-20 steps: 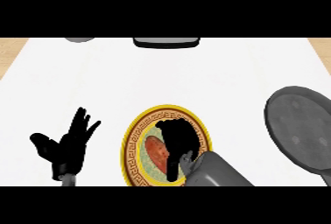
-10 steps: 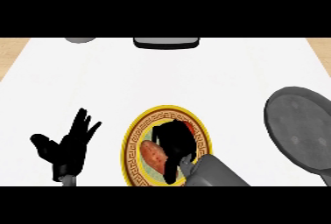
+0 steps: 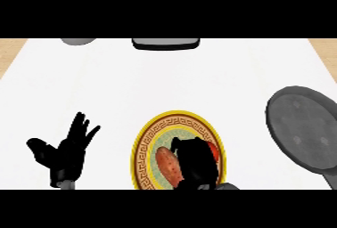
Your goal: Pick the sweet potato from the plate and place it in the pan
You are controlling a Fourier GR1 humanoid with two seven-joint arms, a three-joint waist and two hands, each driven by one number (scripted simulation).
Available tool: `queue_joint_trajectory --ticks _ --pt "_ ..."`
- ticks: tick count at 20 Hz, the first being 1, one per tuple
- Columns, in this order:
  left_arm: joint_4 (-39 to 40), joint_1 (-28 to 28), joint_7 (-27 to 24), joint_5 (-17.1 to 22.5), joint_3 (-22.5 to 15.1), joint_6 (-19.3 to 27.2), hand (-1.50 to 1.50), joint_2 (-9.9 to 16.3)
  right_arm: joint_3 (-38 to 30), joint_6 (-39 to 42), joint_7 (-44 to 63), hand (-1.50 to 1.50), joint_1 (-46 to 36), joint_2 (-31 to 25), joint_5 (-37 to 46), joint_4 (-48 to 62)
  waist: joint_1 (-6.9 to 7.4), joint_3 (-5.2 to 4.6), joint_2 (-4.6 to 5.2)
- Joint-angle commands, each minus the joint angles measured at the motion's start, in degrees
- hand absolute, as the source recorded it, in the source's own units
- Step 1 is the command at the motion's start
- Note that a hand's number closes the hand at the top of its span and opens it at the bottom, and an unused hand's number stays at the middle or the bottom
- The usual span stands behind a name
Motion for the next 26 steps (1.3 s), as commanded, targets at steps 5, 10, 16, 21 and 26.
queue_joint_trajectory --ticks 5,10,16,21,26 --pt "3.1 2.4 -1.5 -0.9 -0.8 0.1 0.0 -1.9 6.4 -2.9 8.1 1.5 9.8 -10.3 14.1 -20.4 -0.32 -0.34 0.56" --pt "2.4 -0.2 1.3 -0.8 -0.1 0.5 0.0 -0.7 3.8 -5.6 14.0 1.5 4.7 -9.7 27.1 -28.7 -1.03 -0.32 0.34" --pt "3.2 -2.1 1.3 -0.4 0.7 -0.2 0.0 -0.6 1.8 3.2 18.6 1.5 6.3 -5.9 32.9 -41.9 -0.18 -0.36 0.74" --pt "1.0 1.7 0.0 -1.3 -0.7 -1.2 0.0 -1.0 -4.4 6.3 16.0 1.5 8.2 -5.0 31.4 -45.5 0.61 -0.34 0.86" --pt "0.6 0.4 2.8 -0.8 0.1 -1.0 0.0 -0.6 -18.8 -0.4 8.0 1.5 8.2 -5.3 22.0 -41.9 0.91 -0.27 1.01"
